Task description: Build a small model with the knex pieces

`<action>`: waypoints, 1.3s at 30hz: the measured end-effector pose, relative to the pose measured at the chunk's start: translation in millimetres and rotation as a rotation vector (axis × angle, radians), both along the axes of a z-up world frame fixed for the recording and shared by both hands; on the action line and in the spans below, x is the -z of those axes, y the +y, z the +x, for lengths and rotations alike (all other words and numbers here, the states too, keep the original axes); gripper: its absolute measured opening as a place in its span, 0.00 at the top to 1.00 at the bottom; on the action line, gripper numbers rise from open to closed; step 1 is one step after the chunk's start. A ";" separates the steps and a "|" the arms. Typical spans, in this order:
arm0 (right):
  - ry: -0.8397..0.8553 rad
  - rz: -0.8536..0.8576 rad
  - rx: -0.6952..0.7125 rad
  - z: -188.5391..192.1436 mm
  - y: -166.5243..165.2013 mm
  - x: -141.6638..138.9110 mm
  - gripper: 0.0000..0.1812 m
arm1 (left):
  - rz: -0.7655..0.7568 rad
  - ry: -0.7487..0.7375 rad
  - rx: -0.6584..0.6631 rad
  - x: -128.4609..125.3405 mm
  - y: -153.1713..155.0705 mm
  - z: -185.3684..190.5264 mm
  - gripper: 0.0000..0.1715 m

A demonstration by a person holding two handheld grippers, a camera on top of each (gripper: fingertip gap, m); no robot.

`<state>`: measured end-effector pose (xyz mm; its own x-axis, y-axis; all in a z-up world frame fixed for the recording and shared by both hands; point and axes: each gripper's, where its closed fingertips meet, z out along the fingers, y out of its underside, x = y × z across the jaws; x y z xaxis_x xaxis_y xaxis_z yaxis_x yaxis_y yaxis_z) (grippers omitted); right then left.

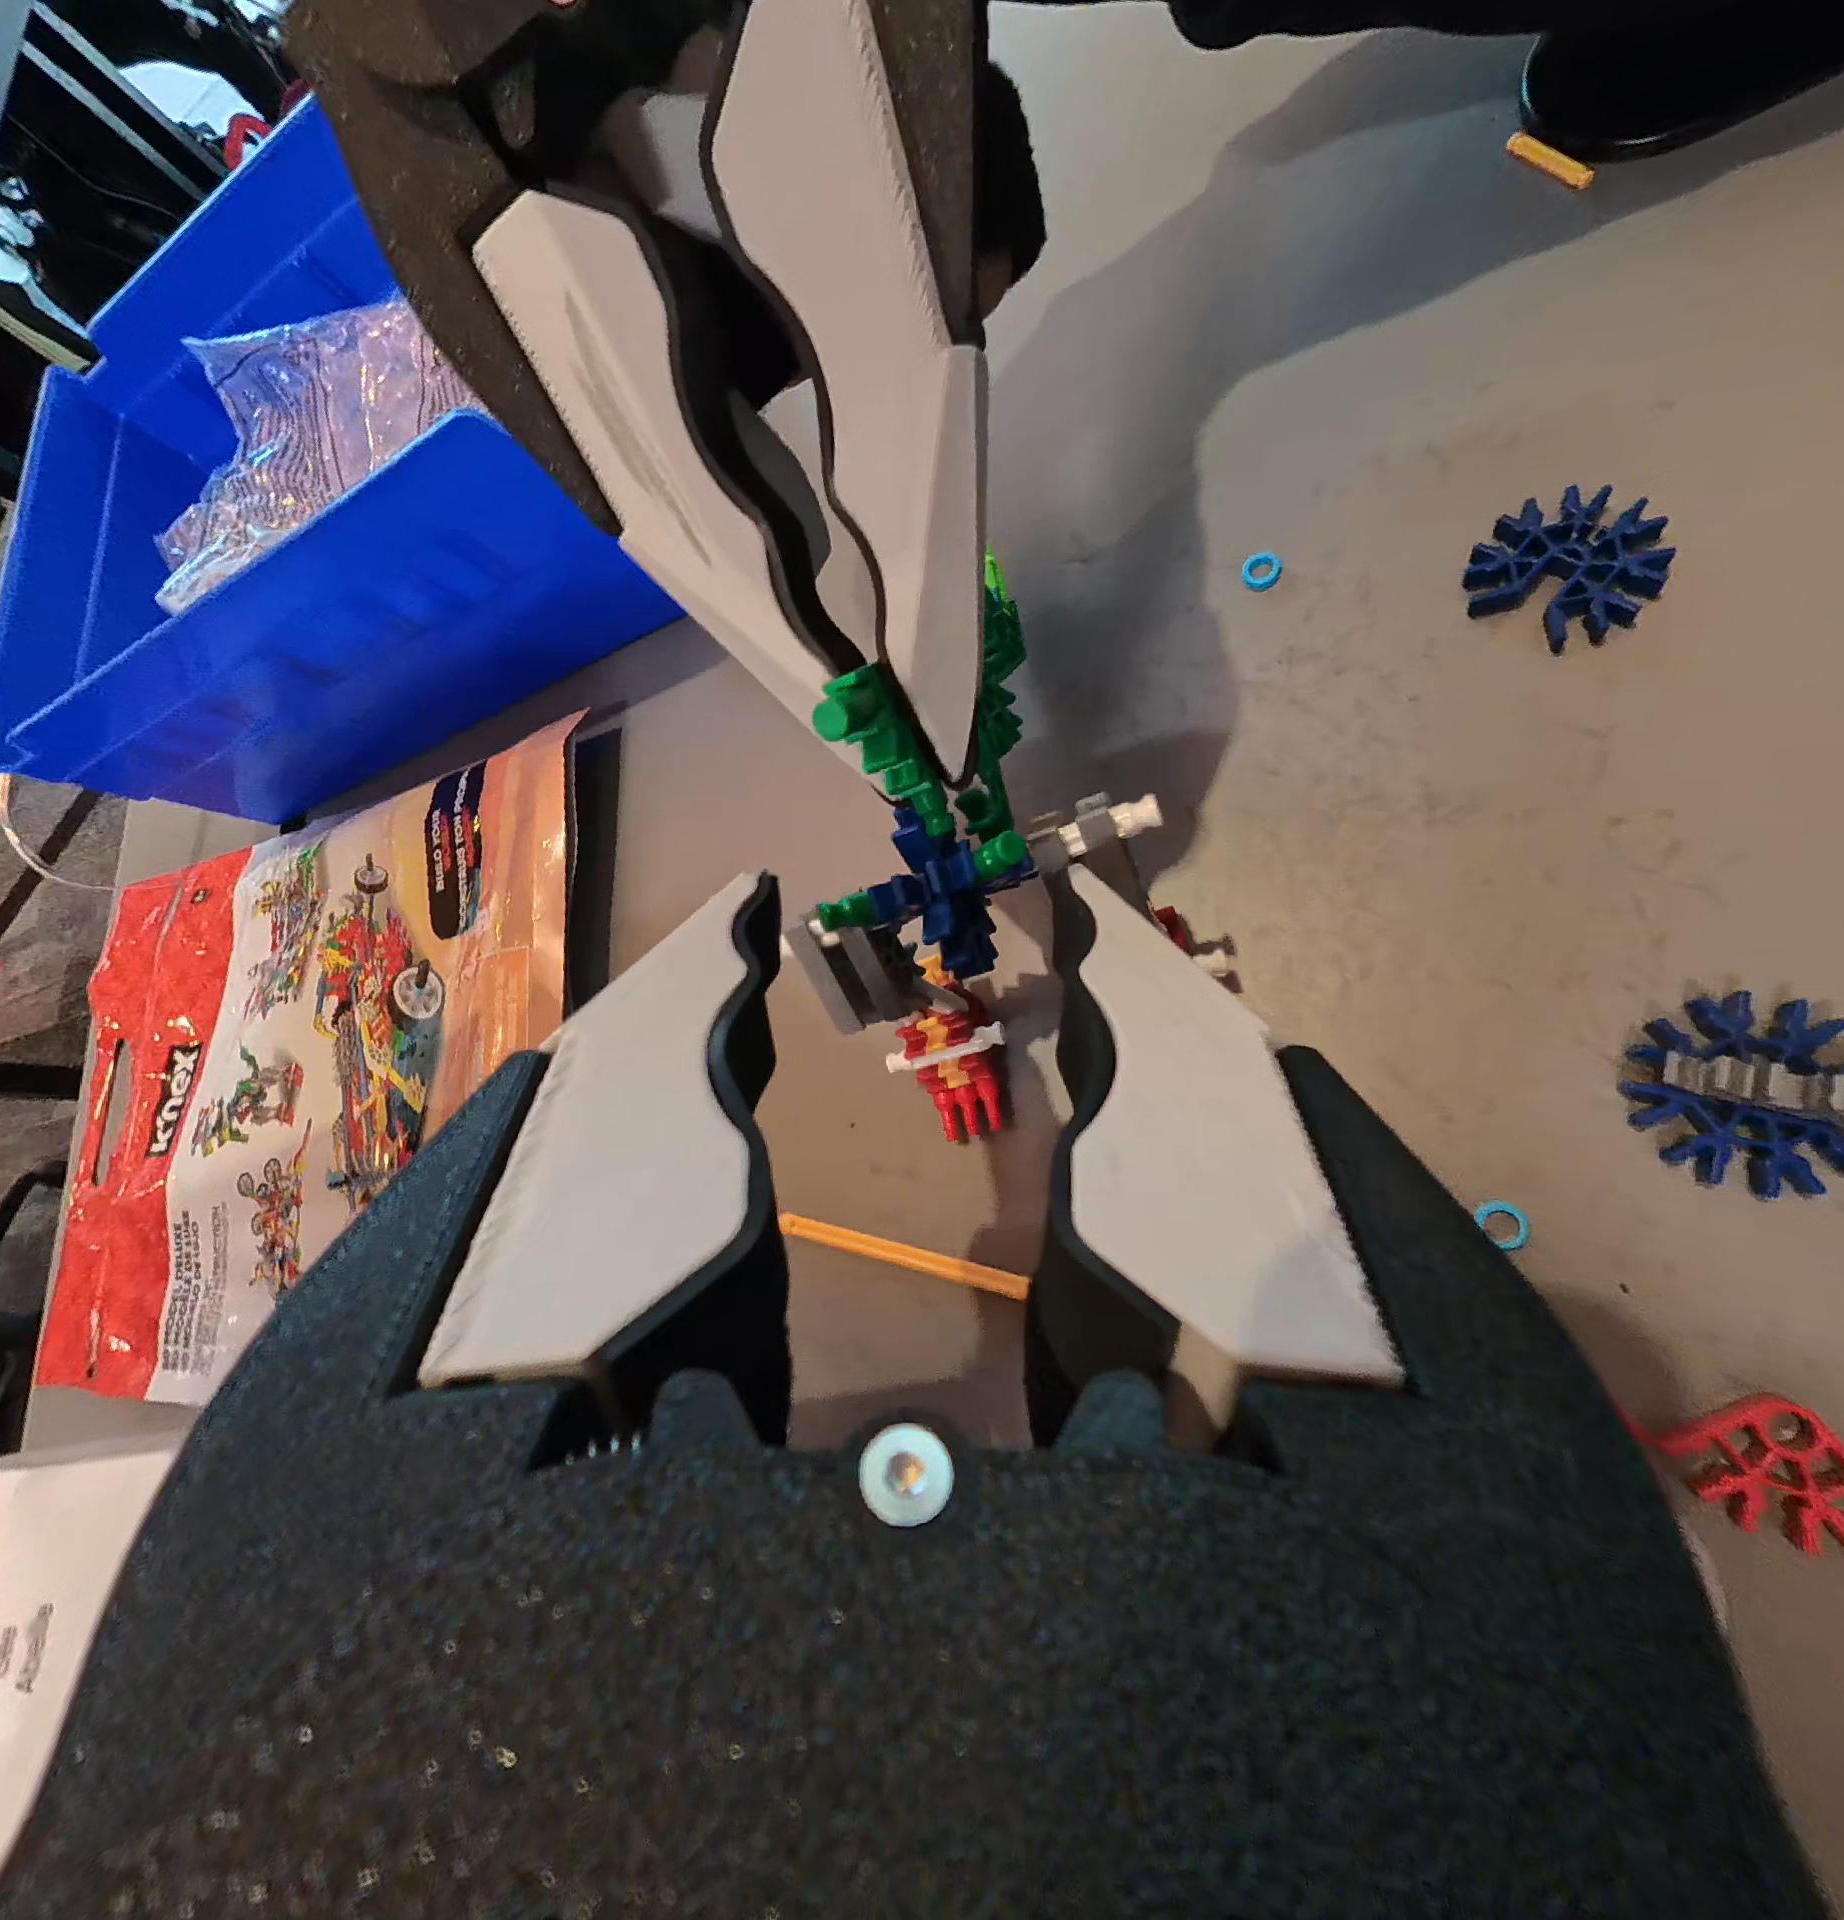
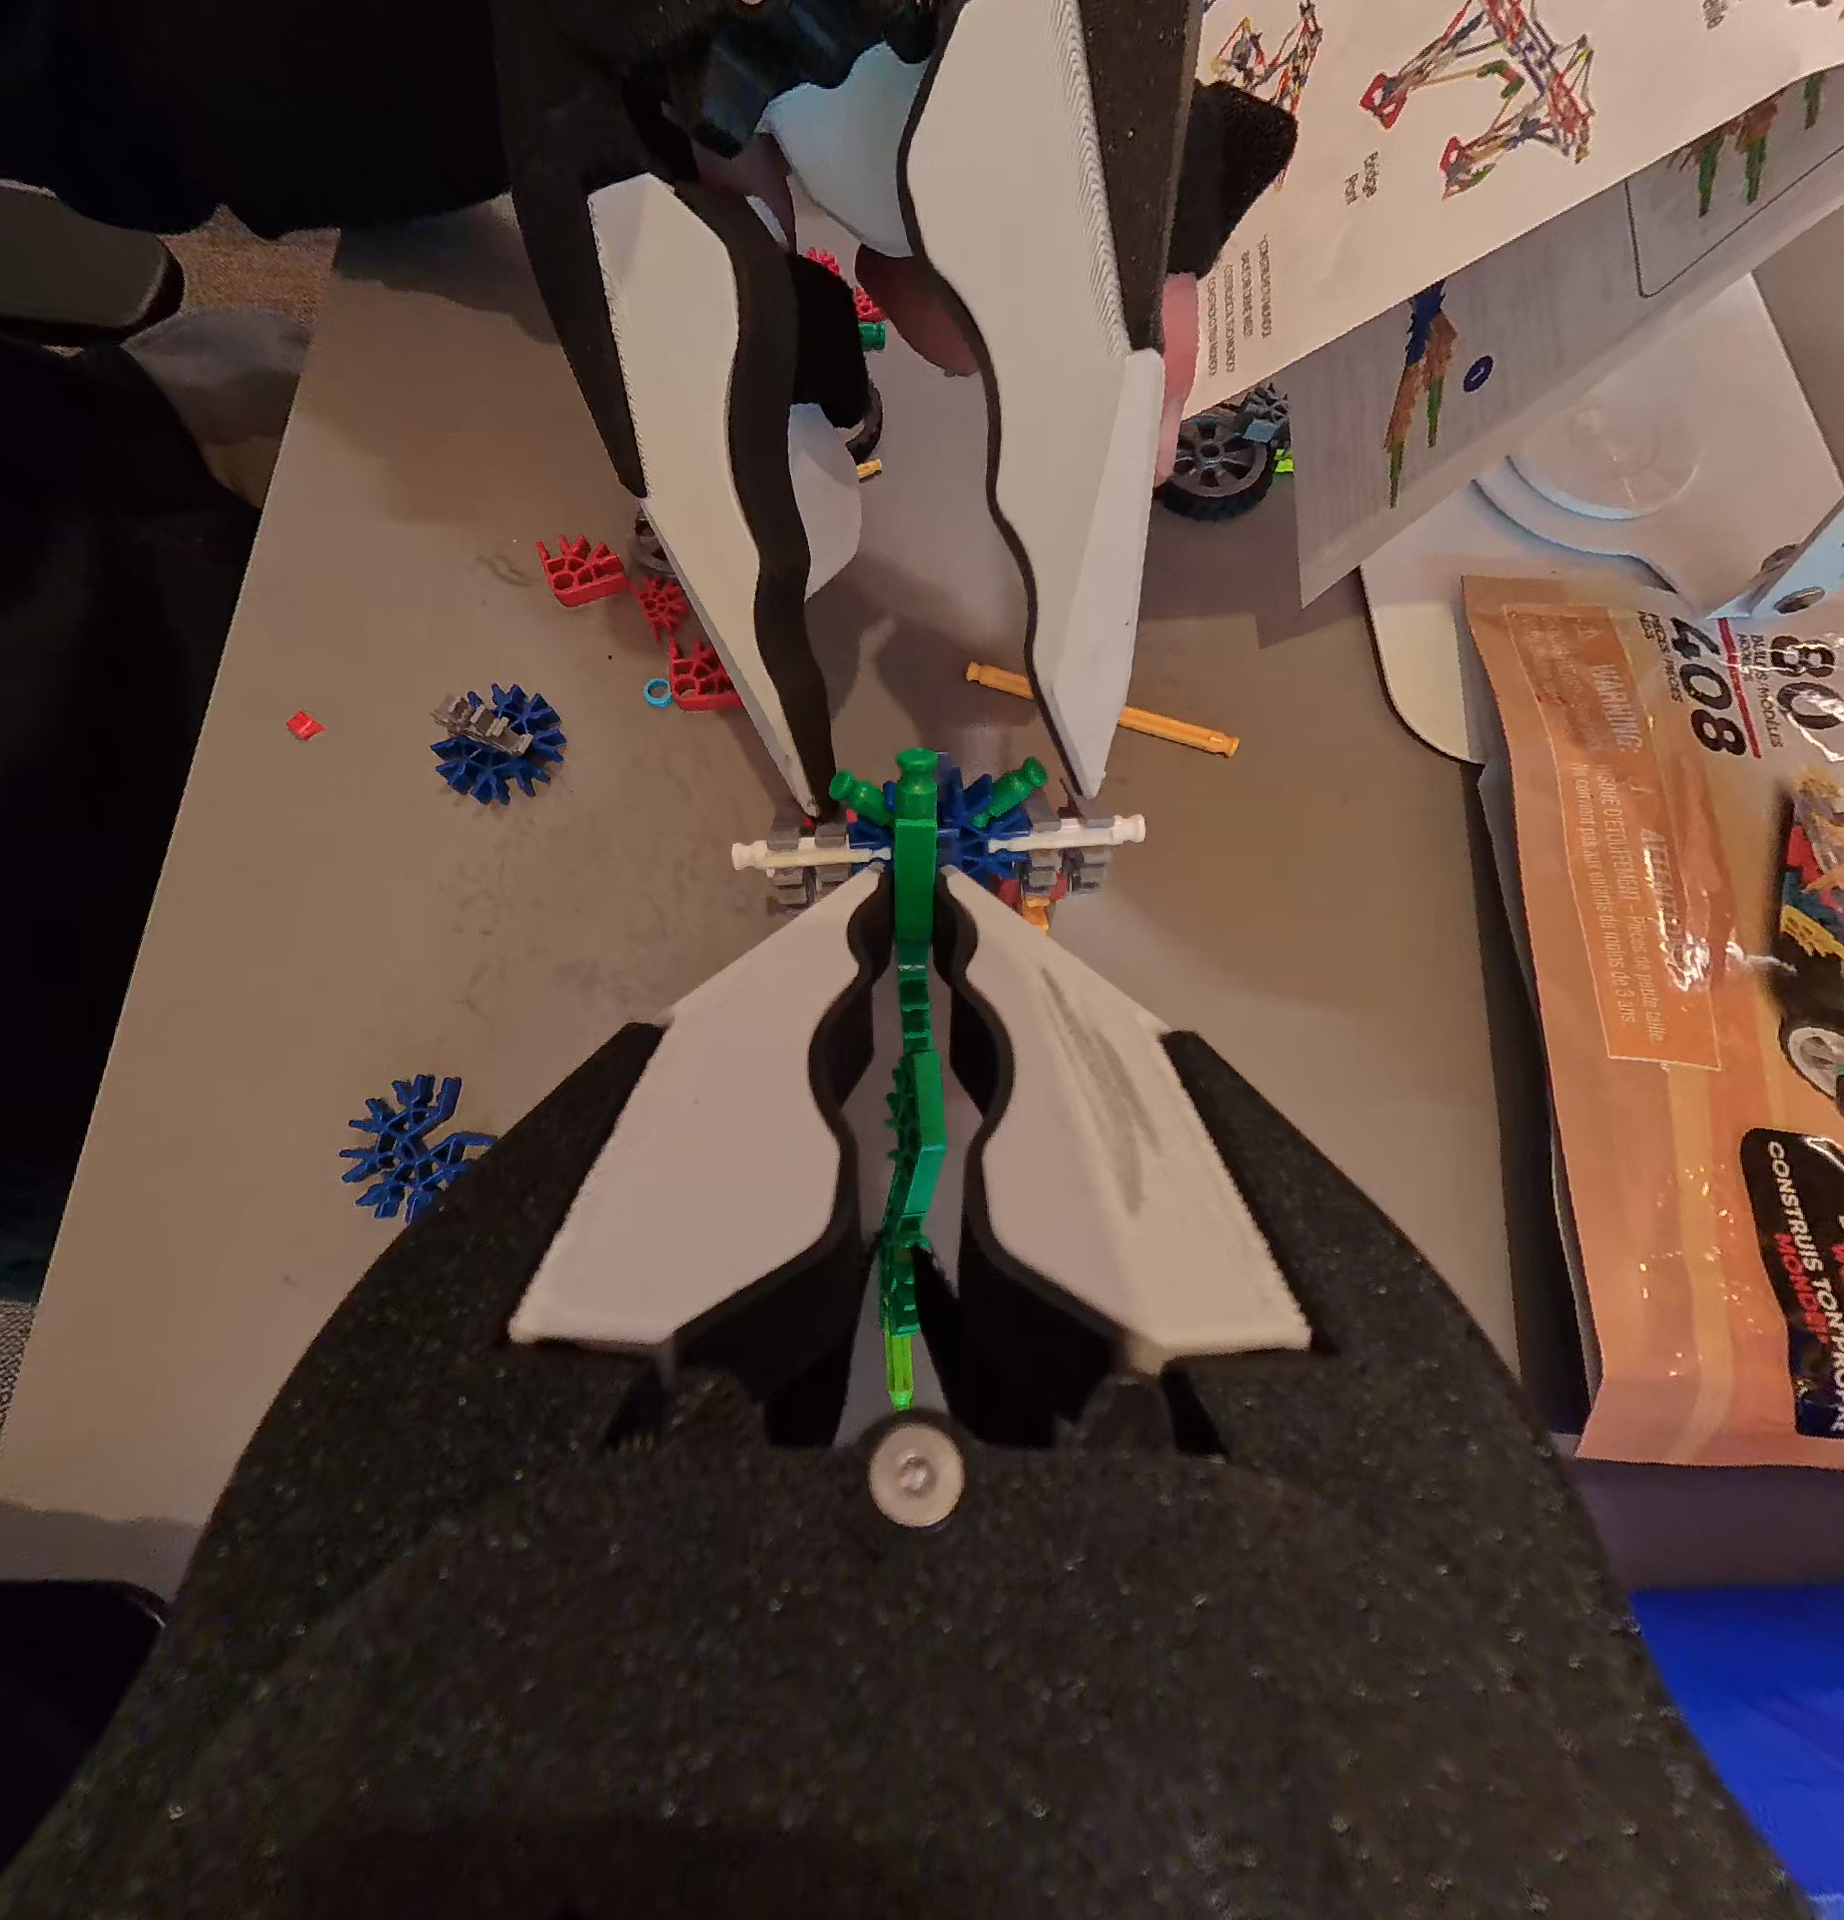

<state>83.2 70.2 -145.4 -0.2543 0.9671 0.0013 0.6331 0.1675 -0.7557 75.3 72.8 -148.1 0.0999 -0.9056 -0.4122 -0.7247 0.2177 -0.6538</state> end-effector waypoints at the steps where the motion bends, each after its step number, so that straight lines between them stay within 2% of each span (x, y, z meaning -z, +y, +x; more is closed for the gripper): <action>1: 0.000 0.001 0.000 0.1 0.0 0.1 0.97 | -0.001 0.009 0.014 0.1 -1.4 1.6 0.70; 8: -0.007 0.016 0.009 -1.2 1.6 1.5 0.97 | -0.105 0.079 0.050 4.8 -5.7 5.1 0.76; 15: -0.006 0.027 0.018 -3.3 4.3 2.6 0.97 | -0.171 0.074 0.036 7.3 -6.3 6.5 0.81; 22: -0.010 0.053 0.019 -4.7 5.7 3.3 0.97 | -0.204 0.057 0.011 8.0 -4.9 6.1 0.81; 31: -0.055 0.178 0.015 -6.2 7.4 3.9 0.97 | -0.215 0.022 0.014 8.0 -4.4 6.2 0.82; 39: -0.115 0.145 -0.037 -4.6 7.4 4.2 0.97 | -0.229 0.017 0.039 8.3 -5.0 7.6 0.82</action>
<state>78.6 77.7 -149.6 -0.2963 0.9489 0.1087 0.7054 0.2942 -0.6448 82.9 67.8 -156.4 0.0580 -0.9787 -0.1968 -0.7299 0.0929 -0.6772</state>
